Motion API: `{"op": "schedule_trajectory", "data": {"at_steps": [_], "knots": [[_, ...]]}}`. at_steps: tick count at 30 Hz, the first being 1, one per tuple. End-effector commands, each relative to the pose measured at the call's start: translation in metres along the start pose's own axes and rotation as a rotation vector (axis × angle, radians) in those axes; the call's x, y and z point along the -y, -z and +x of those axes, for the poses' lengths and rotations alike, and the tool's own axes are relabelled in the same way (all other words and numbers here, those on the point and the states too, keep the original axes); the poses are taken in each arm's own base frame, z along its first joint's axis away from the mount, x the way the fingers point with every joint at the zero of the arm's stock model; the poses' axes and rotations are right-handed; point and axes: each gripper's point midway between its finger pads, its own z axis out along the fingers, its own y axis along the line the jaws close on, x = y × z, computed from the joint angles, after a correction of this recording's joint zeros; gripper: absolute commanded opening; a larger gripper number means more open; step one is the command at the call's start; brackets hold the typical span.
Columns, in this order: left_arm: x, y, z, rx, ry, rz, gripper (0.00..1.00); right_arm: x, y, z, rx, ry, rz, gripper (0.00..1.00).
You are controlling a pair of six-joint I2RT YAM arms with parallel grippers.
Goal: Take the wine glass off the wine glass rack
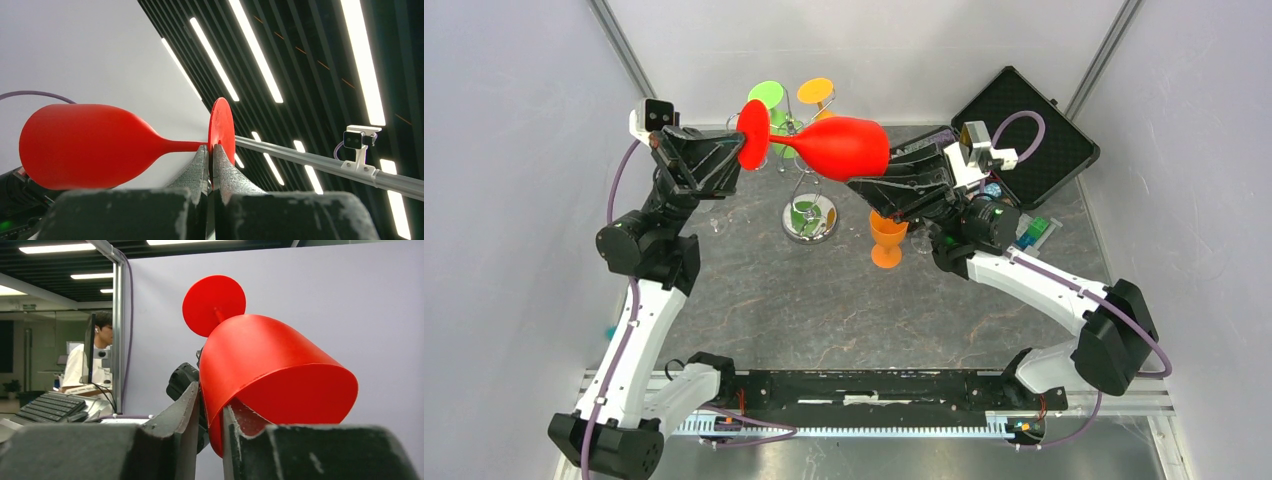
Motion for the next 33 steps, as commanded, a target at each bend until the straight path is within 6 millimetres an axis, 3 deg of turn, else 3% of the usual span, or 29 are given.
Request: {"op": "schedule_trajectory", "data": {"at_steps": [1,4,7,12,16,21,25,28,33], "knots": [[0.021,0.001,0.010,0.002,0.054,0.006,0.03,-0.030,-0.009,-0.029,0.086,0.065,-0.115,0.19],[0.023,0.003,0.013,0.006,0.018,0.002,0.19,-0.030,-0.008,-0.030,0.084,0.062,-0.104,0.01],[0.031,0.004,0.019,-0.004,-0.039,0.025,0.35,-0.031,-0.005,-0.032,0.084,0.069,-0.085,0.00],[0.048,0.003,0.039,-0.044,-0.245,0.012,0.76,-0.039,0.007,-0.035,0.043,0.119,-0.038,0.00],[0.039,0.012,0.045,-0.037,-0.411,-0.069,0.97,-0.041,0.026,-0.034,-0.042,0.206,0.046,0.00],[0.017,0.026,0.055,-0.125,-0.637,-0.166,1.00,-0.007,0.063,-0.025,-0.289,0.321,0.347,0.00],[0.004,0.038,0.067,-0.257,-0.806,-0.245,1.00,0.015,0.111,-0.025,-0.529,0.382,0.612,0.00],[-0.010,0.050,0.060,-0.268,-0.919,-0.352,1.00,0.018,0.147,-0.030,-0.697,0.394,0.769,0.00],[-0.028,0.067,0.035,-0.201,-1.026,-0.514,1.00,0.005,0.194,-0.035,-0.925,0.315,0.954,0.00]]}}
